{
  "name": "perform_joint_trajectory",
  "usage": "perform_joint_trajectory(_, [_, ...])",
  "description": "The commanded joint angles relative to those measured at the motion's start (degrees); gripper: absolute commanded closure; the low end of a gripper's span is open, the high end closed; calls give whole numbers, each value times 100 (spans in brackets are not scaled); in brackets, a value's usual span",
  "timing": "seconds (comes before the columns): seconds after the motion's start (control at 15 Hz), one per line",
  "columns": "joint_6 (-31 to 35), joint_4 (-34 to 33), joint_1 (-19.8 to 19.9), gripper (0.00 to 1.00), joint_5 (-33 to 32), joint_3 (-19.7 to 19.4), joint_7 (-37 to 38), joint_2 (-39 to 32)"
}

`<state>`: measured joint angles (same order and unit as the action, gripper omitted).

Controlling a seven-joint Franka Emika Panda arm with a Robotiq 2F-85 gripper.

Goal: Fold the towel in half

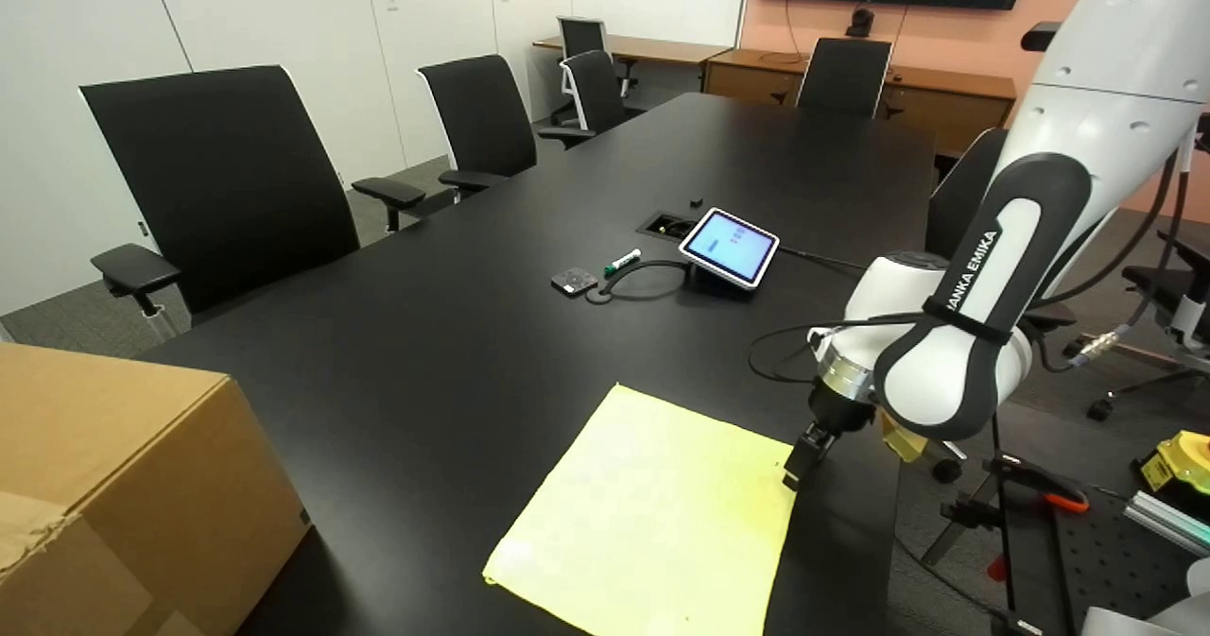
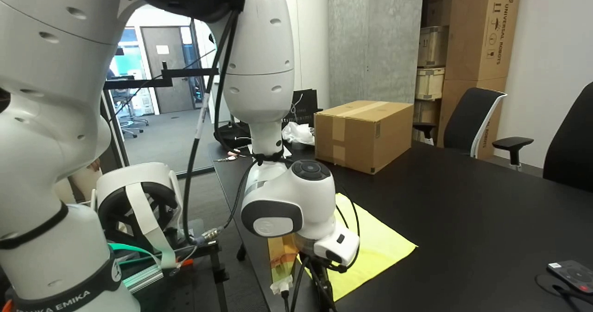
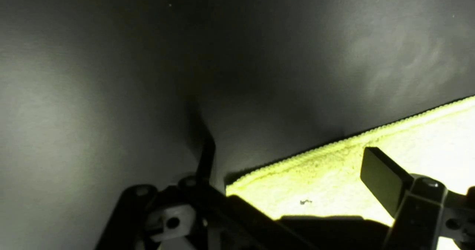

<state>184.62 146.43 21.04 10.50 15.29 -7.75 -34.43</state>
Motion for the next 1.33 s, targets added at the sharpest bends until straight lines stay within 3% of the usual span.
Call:
perform_joint_trajectory(0.0, [445, -151, -227, 0, -239, -243, 509, -189])
perform_joint_trajectory(0.47, [577, -380, -442, 0, -297, -471, 975, -340])
perform_joint_trajectory(1.27, [361, -631, -903, 0, -283, -644, 1142, -478])
